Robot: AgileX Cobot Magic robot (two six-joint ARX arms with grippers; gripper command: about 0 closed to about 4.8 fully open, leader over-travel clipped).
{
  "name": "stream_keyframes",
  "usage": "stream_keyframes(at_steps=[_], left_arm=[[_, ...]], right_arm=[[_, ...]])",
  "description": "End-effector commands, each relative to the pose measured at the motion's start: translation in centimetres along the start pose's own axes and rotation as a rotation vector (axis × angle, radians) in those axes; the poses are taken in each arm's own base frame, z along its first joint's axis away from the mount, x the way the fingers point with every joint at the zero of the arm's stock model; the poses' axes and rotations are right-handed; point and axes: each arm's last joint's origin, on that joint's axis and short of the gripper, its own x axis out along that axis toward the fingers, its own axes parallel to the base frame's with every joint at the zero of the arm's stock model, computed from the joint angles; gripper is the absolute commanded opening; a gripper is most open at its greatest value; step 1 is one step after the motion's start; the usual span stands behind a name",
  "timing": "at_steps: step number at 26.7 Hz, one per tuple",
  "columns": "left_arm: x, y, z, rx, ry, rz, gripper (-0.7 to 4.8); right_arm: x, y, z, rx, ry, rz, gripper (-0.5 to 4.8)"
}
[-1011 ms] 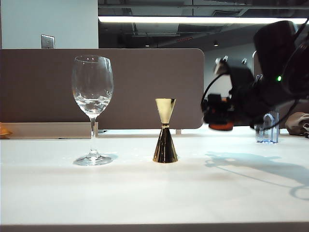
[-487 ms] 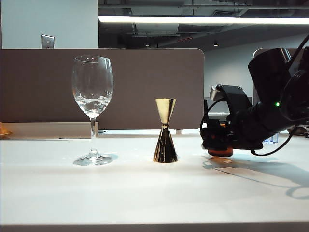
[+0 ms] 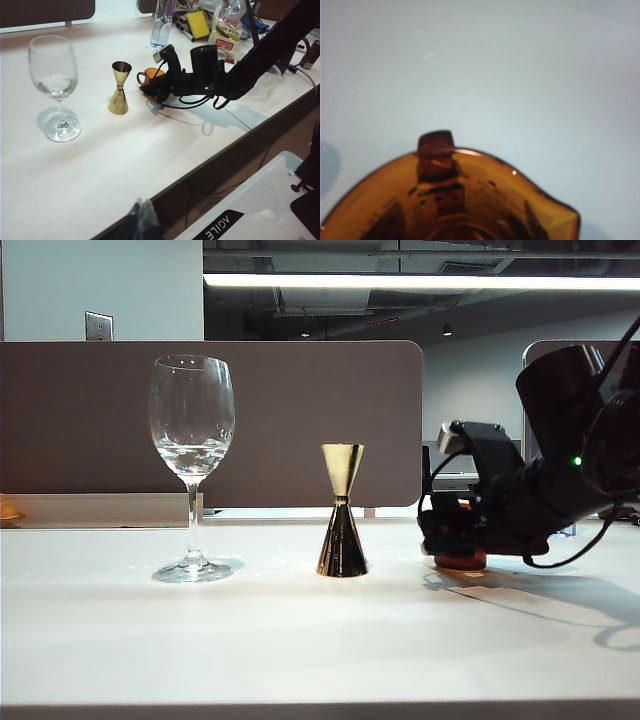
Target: Pick up the small amber measuring cup and pour the water in it into the jigger, then pick up the jigger and pour the water in it into the wine glass.
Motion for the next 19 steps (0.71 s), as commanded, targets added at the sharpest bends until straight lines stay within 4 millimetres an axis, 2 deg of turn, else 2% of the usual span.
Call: stream_keyframes(at_steps=[1,3,5,6,8,12,17,18,19], left_arm=[[-0.04,-0.04,0.17,0.009,-0.012,-0.001,-0.02],[-0.04,-0.04,0.17,0.009,-0.012,-0.001,-0.02],[-0.04,-0.04,0.17,0.009,-0.012,-0.001,-0.02],[-0.04,-0.04,0.17,0.009,-0.012,-0.001,-0.02],[-0.04,-0.04,0.17,0.009,-0.012,-0.001,-0.02],[-0.04,-0.04,0.17,0.009,-0.012,-0.001,-0.02],[-0.04,-0.04,0.17,0.009,-0.012,-0.001,-0.02],[-0.04,-0.04,0.17,0.009,-0.012,-0.001,-0.02],[-0.04,-0.04,0.17,0.009,-0.012,-0.001,-0.02]], right_arm=[[0.12,-0.01,-0.18,0.004,0.012,0.002,1.09],[0.12,-0.01,-0.27,0.005,0.021,0.002,1.13],[0.12,-0.01,-0.27,0.005,0.021,0.001,2.01],[0.12,-0.01,-0.27,0.005,0.022,0.001,2.22],[0.12,-0.01,-0.28,0.005,0.022,0.001,2.26],[0.10,-0.02,-0.26,0.005,0.024,-0.004,3.35],[-0.02,-0.02,0.00,0.004,0.015,-0.007,3.40],[-0.09,-0.02,0.11,0.004,0.014,-0.010,3.52],[-0.16,-0.03,0.22,0.004,0.013,-0.016,3.89]])
